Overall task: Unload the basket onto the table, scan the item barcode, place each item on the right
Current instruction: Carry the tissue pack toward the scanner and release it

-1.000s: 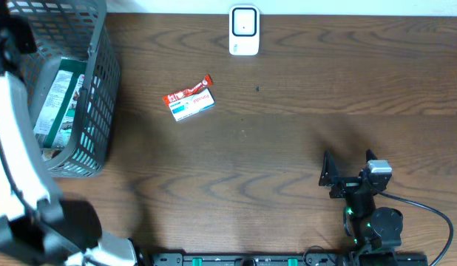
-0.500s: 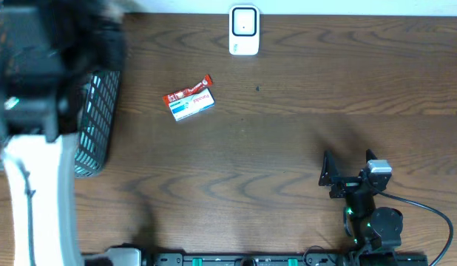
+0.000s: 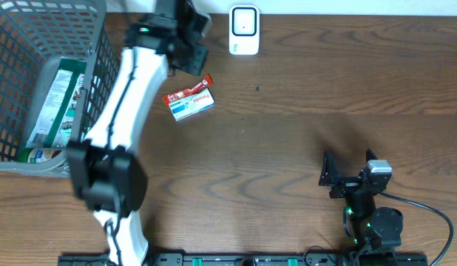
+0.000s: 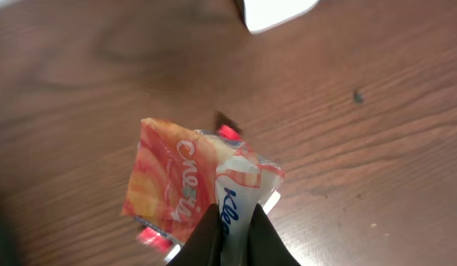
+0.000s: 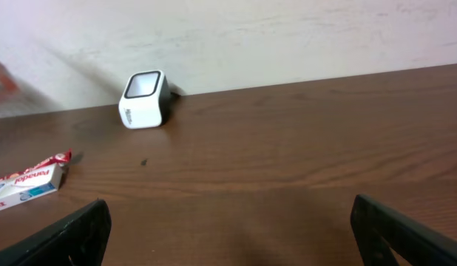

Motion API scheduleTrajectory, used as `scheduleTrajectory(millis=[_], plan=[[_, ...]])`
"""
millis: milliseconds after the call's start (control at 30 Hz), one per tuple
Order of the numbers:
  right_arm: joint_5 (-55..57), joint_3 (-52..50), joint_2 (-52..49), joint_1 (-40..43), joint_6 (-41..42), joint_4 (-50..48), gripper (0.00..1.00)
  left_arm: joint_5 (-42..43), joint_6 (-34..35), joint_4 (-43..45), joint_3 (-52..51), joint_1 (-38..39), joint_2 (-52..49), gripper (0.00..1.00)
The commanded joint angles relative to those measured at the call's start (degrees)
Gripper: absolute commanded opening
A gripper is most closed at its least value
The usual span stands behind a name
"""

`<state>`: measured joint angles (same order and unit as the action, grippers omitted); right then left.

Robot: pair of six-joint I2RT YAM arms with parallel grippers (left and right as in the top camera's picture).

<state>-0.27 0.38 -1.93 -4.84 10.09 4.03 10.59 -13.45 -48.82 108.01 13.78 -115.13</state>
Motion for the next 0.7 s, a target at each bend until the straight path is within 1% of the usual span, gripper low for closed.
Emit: scheduleTrajectory(millis=[0, 167, 200, 233, 267, 333, 433, 533, 567, 667], plan=[[-0.24, -0.07, 0.15, 0.26, 0.59, 0.26, 0.99, 0.79, 0.52, 1.16, -0.7, 0.83, -5.42, 0.07], [-0.24, -0.07, 0.15, 0.26, 0.59, 0.26, 0.99, 0.79, 0.5, 1.9, -0.7, 1.01, -9.09, 0.07], [-0.24, -0.07, 0.15, 0.26, 0.59, 0.26, 0.99, 0.79, 0.5, 2.01, -0.7, 1.01, -9.18, 0.13], [-0.24, -0.07, 0.15, 0.26, 0.59, 0.24, 0.99, 0.79, 0.5, 2.08, -0.66, 1.01, -9.14, 0.22], [-0.24, -0.07, 0.15, 0.26, 0.59, 0.26, 0.99, 0.79, 0.5, 2.08, -0.57, 1.01, -8.83, 0.36], [-0.24, -0.07, 0.15, 0.26, 0.59, 0.24, 0.99, 0.79, 0.48, 2.05, -0.37, 0.98, -8.09, 0.48], [-0.24, -0.07, 0.15, 0.26, 0.59, 0.26, 0.99, 0.79, 0.48, 1.97, 0.33, 0.98, -5.95, 0.55], [-0.24, -0.07, 0.15, 0.26, 0.59, 0.26, 0.99, 0.76, 0.44, 1.99, 1.51, 0.98, -1.2, 0.6], [-0.24, -0.07, 0.15, 0.26, 0.59, 0.26, 0.99, 0.76, 0.24, 2.08, 1.92, 0.98, 1.33, 0.64], [-0.22, -0.07, 0.15, 0.26, 0.59, 0.26, 0.99, -0.13, -1.79, 2.25, 2.51, 0.98, 9.51, 0.69]])
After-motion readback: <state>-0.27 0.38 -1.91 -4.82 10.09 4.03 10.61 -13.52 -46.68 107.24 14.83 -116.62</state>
